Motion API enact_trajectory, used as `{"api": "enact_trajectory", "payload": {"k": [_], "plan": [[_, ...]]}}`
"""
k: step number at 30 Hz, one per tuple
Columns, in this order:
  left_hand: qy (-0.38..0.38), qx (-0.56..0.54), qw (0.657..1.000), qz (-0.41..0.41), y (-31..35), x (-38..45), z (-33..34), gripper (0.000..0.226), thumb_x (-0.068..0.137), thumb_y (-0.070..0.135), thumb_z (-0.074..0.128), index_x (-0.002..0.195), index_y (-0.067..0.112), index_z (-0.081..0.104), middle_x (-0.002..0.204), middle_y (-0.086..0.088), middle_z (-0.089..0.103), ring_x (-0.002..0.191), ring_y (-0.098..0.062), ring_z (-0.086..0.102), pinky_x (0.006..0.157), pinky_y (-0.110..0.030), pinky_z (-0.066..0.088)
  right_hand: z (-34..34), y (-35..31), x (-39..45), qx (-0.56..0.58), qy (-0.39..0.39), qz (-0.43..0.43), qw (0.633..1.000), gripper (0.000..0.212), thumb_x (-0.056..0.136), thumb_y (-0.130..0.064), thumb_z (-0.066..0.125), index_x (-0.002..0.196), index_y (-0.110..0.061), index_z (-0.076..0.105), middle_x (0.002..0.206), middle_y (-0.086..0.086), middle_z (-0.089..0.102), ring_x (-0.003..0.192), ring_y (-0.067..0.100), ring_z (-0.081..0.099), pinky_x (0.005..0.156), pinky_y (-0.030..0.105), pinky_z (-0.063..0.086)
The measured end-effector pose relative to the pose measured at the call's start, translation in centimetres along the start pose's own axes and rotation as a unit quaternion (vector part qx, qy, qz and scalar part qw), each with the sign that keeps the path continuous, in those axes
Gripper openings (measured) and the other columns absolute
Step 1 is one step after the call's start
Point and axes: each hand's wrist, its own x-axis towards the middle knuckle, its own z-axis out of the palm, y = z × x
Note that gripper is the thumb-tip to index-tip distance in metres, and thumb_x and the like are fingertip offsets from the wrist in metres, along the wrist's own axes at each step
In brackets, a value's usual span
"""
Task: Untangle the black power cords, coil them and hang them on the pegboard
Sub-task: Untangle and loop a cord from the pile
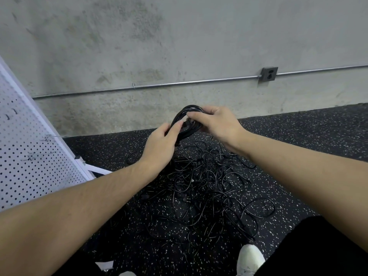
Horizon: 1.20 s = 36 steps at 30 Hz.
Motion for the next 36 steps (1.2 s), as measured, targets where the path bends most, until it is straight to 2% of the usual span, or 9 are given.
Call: {"api": "enact_trajectory", "payload": {"k": [2, 8, 12, 15, 20, 24, 29, 32, 36], "plan": [[0.002, -0.015, 1.0, -0.005, 0.2, 0.0, 0.1, 0.029, 0.102, 0.054, 0.051, 0.096, 0.033, 0.07, 0.075, 0.014, 0.073, 0.066, -0.002, 0.065, 0.06, -0.018, 0.047, -0.1, 0.0, 0.1, 0.012, -0.003, 0.012, 1.0, 0.015, 0.091, -0.021, 0.074, 0.093, -0.007, 0.078, 0.08, 0.007, 0.071, 0.061, 0.011, 0.052, 0.054, 0.021, 0.035], [-0.061, -0.026, 0.997, -0.037, 0.2, 0.2, -0.3, 0.023, 0.103, 0.051, 0.051, 0.103, 0.04, 0.072, 0.08, 0.008, 0.074, 0.057, 0.003, 0.061, 0.064, -0.024, 0.045, -0.3, 0.6, 0.2, 0.03, -0.018, 0.048, 0.998, 0.019, 0.091, -0.018, 0.074, 0.094, 0.001, 0.074, 0.091, 0.02, 0.073, 0.078, 0.023, 0.063, 0.072, 0.035, 0.053], [-0.008, -0.074, 0.997, -0.029, -0.3, 0.4, 0.3, 0.021, 0.099, 0.049, 0.061, 0.103, 0.037, 0.077, 0.09, 0.013, 0.078, 0.085, -0.005, 0.072, 0.08, -0.025, 0.052, 0.2, 0.2, 0.1, -0.03, -0.007, 0.027, 0.999, 0.009, 0.099, -0.014, 0.064, 0.099, -0.007, 0.069, 0.105, 0.02, 0.073, 0.083, 0.027, 0.073, 0.069, 0.031, 0.064], [0.013, -0.105, 0.994, -0.027, 0.1, 0.4, 0.7, 0.025, 0.097, 0.047, 0.066, 0.109, 0.03, 0.079, 0.092, 0.015, 0.079, 0.088, -0.003, 0.074, 0.081, -0.022, 0.056, -0.1, 0.3, 0.5, -0.092, 0.029, 0.003, 0.995, 0.014, 0.097, -0.022, 0.067, 0.106, -0.014, 0.073, 0.1, 0.012, 0.076, 0.086, 0.029, 0.074, 0.08, 0.044, 0.06], [-0.008, -0.118, 0.993, -0.03, 0.3, 0.3, 0.3, 0.027, 0.097, 0.045, 0.067, 0.113, 0.027, 0.078, 0.095, 0.015, 0.079, 0.089, 0.001, 0.073, 0.072, -0.012, 0.053, -0.6, 0.5, 0.4, -0.026, 0.006, 0.004, 1.0, 0.02, 0.096, -0.016, 0.068, 0.112, -0.003, 0.071, 0.091, 0.004, 0.073, 0.071, 0.003, 0.065, 0.066, 0.016, 0.049], [-0.037, -0.123, 0.989, -0.068, -0.3, 0.4, -0.4, 0.032, 0.093, 0.052, 0.067, 0.11, 0.027, 0.078, 0.098, 0.014, 0.079, 0.094, -0.003, 0.073, 0.087, -0.022, 0.052, -1.4, 0.1, 0.2, 0.119, -0.085, 0.12, 0.982, 0.022, 0.096, -0.015, 0.067, 0.113, -0.001, 0.068, 0.103, 0.012, 0.074, 0.09, 0.016, 0.071, 0.078, 0.026, 0.06], [-0.074, -0.172, 0.97, -0.153, -0.6, 0.4, -0.8, 0.034, 0.092, 0.048, 0.069, 0.104, 0.019, 0.079, 0.082, 0.005, 0.077, 0.063, -0.007, 0.068, 0.063, -0.024, 0.051, -1.1, -0.2, -0.2, 0.164, -0.101, 0.152, 0.97, 0.026, 0.099, -0.006, 0.061, 0.121, -0.017, 0.055, 0.104, 0.017, 0.073, 0.084, 0.024, 0.073, 0.08, 0.04, 0.063], [-0.102, -0.2, 0.956, -0.189, -0.6, 0.2, -1.0, 0.036, 0.091, 0.045, 0.072, 0.102, 0.012, 0.078, 0.089, -0.01, 0.078, 0.063, -0.019, 0.07, 0.061, -0.028, 0.054, -0.6, 0.4, -0.5, -0.078, -0.086, 0.02, 0.993, 0.028, 0.101, -0.001, 0.055, 0.121, -0.021, 0.051, 0.116, 0.009, 0.067, 0.083, 0.021, 0.073, 0.068, 0.035, 0.064], [-0.072, -0.158, 0.968, -0.18, -0.4, 0.0, -0.9, 0.032, 0.098, 0.046, 0.064, 0.091, 0.016, 0.073, 0.067, 0.001, 0.072, 0.048, -0.009, 0.064, 0.048, -0.017, 0.047, -1.4, 1.3, -0.3, -0.336, -0.123, -0.179, 0.917, 0.03, 0.099, -0.004, 0.057, 0.12, -0.02, 0.071, 0.144, -0.005, 0.05, 0.12, -0.002, 0.05, 0.099, 0.006, 0.033]]}}
